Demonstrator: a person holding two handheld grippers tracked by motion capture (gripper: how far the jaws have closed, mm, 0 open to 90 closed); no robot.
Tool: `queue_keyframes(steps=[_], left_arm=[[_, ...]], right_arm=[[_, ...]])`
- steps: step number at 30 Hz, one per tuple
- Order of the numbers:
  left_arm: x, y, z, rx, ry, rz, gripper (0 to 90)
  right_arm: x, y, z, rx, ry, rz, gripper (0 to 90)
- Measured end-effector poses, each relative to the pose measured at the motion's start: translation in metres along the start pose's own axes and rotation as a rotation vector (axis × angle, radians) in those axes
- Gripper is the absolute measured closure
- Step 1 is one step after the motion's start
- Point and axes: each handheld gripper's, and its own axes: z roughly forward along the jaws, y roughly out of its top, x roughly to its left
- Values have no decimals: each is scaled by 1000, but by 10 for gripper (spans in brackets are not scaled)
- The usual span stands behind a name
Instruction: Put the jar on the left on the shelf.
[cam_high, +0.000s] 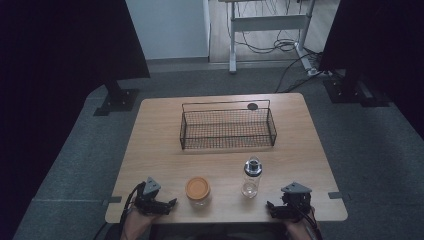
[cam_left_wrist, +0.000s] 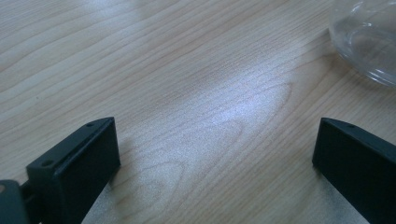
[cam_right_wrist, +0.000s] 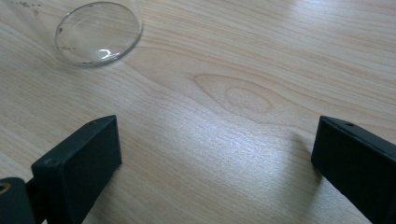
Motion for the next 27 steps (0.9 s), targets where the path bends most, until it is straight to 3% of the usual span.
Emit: queue_keyframes(steps=[27], left_arm=[[2,-1,-1,-12,-4,-1,24]], right_arm=[[0,0,0,-1,0,0,8]])
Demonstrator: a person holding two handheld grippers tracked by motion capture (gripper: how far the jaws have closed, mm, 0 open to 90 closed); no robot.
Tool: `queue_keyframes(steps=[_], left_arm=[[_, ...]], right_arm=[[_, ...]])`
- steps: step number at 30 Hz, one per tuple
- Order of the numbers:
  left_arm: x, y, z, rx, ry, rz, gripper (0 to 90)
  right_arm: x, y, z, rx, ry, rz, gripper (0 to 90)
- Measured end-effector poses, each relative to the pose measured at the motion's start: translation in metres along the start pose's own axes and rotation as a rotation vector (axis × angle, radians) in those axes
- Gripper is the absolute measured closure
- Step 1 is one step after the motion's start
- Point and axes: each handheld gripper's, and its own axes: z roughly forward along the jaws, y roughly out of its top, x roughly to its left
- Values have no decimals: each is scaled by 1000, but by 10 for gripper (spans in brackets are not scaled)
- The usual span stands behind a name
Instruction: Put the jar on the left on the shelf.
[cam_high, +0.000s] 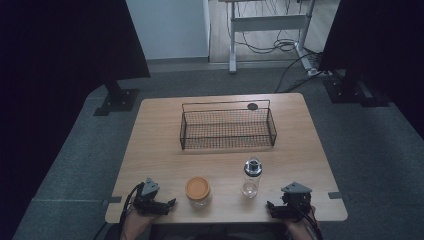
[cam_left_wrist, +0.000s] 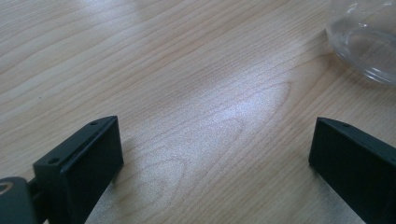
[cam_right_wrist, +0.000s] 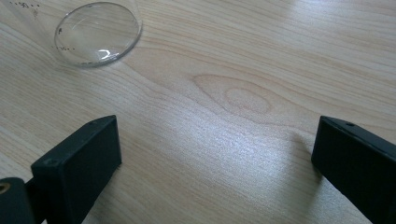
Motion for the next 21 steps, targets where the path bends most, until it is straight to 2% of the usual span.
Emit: queue_keyframes(steps=[11,21], left_arm=[[0,1,-1,4,17,-6,31],[-3,6,-10,-13,0,-4,53]], right_arm=[[0,0,0,1,2,-1,4],[0,0,0,1,3,-2,2]])
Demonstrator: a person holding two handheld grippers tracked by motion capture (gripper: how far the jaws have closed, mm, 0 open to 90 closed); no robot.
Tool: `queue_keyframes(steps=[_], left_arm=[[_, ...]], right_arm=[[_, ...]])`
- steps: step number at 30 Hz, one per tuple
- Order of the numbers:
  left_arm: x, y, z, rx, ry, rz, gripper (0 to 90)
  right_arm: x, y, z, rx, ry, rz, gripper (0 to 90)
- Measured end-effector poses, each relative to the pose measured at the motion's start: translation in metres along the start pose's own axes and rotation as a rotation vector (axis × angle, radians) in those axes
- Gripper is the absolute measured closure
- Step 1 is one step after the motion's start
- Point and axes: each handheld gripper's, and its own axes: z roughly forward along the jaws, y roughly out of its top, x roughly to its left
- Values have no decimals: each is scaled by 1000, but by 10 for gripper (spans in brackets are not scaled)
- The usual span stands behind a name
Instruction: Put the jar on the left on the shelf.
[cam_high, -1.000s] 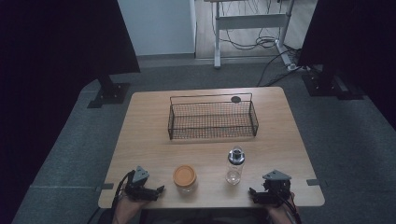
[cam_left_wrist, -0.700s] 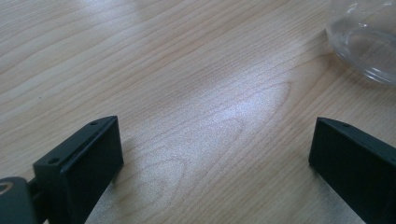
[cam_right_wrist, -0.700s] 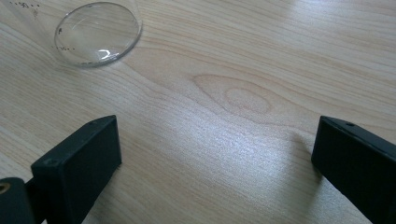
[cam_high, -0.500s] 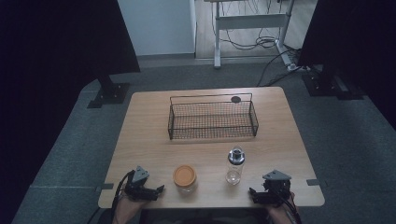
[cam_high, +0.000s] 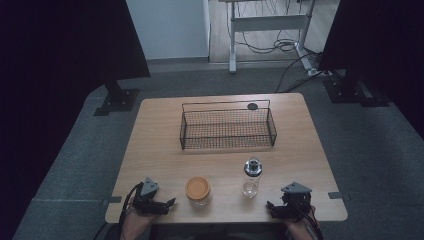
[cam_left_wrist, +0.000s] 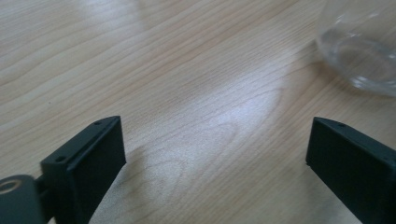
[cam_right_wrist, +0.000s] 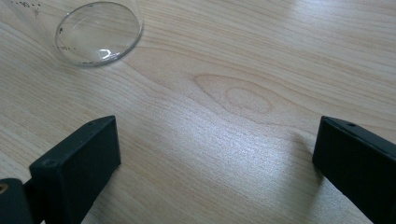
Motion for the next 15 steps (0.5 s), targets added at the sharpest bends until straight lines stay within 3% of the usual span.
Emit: queue_keyframes(steps=[15], left_arm=[[-12,11,-13,-30,-58,23,60]], right_arm=[[0,0,0,0,3,-4,2]])
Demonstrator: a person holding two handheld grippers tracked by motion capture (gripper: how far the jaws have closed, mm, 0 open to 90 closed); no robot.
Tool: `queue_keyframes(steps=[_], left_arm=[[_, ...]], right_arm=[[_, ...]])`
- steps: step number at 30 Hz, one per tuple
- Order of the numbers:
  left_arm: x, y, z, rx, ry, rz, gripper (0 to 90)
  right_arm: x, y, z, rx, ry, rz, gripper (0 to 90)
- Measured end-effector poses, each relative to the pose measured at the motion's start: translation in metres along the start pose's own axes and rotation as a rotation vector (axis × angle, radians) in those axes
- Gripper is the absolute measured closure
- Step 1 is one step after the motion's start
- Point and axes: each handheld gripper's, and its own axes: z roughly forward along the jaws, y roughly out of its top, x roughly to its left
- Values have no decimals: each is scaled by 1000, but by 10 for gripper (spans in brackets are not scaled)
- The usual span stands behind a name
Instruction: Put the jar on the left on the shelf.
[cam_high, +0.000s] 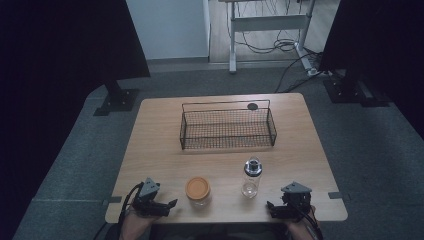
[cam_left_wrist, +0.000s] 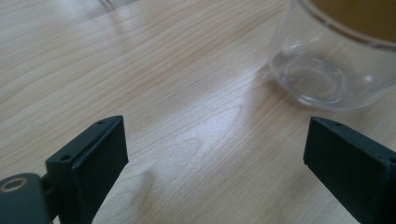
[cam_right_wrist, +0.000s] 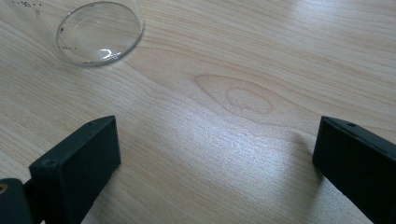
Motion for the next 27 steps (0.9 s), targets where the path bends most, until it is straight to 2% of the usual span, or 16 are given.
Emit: queue_keyframes(steps=[4,17,27], left_arm=[[-2,3,-2,-3,-12,12,62],[-8,10,-6,-23,-54,9,52],[-15,18,-5,-30,-76,35,53]], right_arm=[[0,0,0,0,0,0,2],[0,0,0,-1,2,-3,2],[0,0,0,-1,2,-3,2]])
